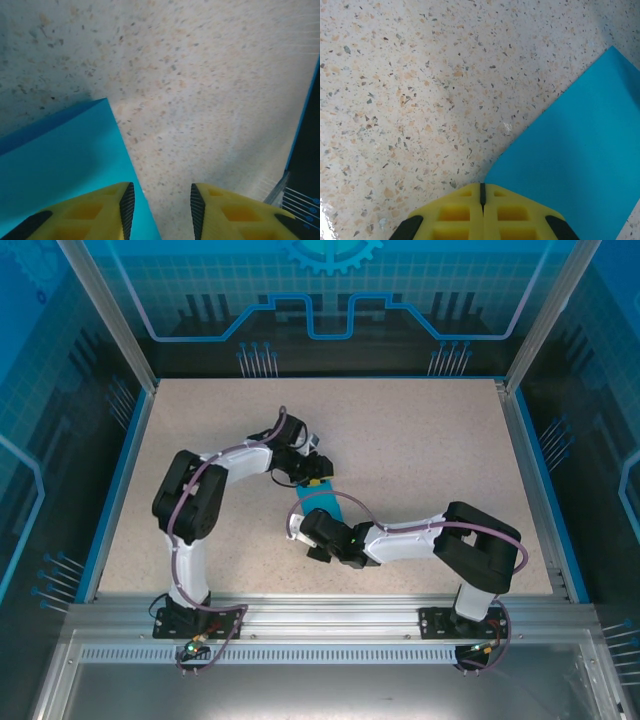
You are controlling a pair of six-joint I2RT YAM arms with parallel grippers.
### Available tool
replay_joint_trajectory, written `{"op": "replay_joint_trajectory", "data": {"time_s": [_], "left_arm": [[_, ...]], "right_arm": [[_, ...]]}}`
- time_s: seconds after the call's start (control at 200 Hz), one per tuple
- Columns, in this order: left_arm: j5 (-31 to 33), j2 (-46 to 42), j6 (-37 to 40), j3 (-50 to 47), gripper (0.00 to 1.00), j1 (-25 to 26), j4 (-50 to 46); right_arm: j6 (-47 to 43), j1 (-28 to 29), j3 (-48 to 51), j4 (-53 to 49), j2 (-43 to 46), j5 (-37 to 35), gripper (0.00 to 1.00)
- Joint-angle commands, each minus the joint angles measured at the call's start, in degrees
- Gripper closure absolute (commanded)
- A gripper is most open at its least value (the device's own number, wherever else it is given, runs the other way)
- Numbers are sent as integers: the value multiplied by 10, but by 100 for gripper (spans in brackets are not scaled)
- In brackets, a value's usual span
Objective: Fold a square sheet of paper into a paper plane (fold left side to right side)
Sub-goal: Third fold the triangle at the center of the table.
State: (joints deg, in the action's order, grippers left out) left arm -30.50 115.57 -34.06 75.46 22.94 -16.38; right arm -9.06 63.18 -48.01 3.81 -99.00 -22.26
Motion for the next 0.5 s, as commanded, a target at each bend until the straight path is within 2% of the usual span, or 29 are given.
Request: {"op": "replay_joint_trajectory", "data": {"time_s": [0.0, 0.26, 0.495], "left_arm": [[-6, 22, 16, 25, 63, 0, -29], [12, 54, 23, 26, 64, 5, -35], [27, 65, 35, 18, 65, 8, -43]], "right_arm": [[11, -11, -12, -13, -4, 3, 100], [19, -22, -21, -34, 7, 42, 100], [45, -64, -51, -71, 27, 142, 100]]}}
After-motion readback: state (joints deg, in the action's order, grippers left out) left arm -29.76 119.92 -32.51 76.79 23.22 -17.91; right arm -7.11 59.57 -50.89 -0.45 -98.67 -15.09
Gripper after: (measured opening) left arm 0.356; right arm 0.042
